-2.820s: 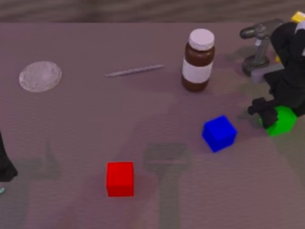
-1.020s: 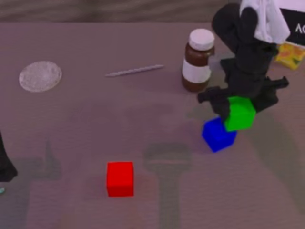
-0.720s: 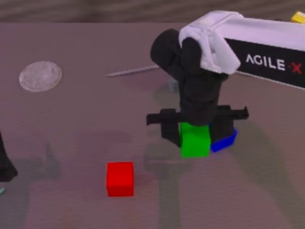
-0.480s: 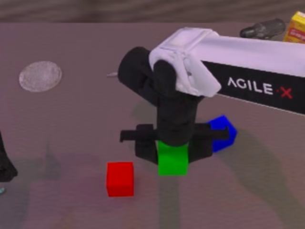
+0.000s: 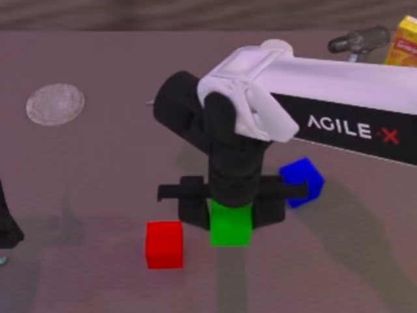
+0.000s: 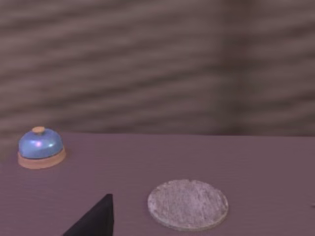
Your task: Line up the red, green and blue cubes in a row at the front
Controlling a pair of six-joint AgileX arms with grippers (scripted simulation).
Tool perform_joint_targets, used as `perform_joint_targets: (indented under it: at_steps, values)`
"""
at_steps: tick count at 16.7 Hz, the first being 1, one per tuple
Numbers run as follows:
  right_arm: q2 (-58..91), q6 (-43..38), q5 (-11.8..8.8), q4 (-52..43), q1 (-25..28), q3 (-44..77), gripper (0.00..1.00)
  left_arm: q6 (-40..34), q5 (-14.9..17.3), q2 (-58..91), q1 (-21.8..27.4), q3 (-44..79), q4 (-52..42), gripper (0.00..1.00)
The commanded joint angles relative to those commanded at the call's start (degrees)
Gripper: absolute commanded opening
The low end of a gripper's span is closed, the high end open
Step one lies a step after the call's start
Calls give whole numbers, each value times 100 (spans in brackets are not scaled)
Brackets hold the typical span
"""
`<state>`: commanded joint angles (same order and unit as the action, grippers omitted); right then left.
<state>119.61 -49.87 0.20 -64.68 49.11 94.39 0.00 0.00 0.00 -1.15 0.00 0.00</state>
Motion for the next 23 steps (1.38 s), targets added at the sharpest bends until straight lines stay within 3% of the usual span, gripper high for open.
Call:
perform_joint_targets:
  at_steps: [6, 11, 23]
  values:
    - [365, -27, 9, 1168, 14, -761, 0, 0, 0, 0, 0, 0, 0, 100]
    - [420, -31, 14, 1292, 20, -861, 0, 0, 0, 0, 0, 0, 0, 100]
    - [420, -31, 14, 1292, 20, -861, 90, 0, 0, 0, 0, 0, 0, 100]
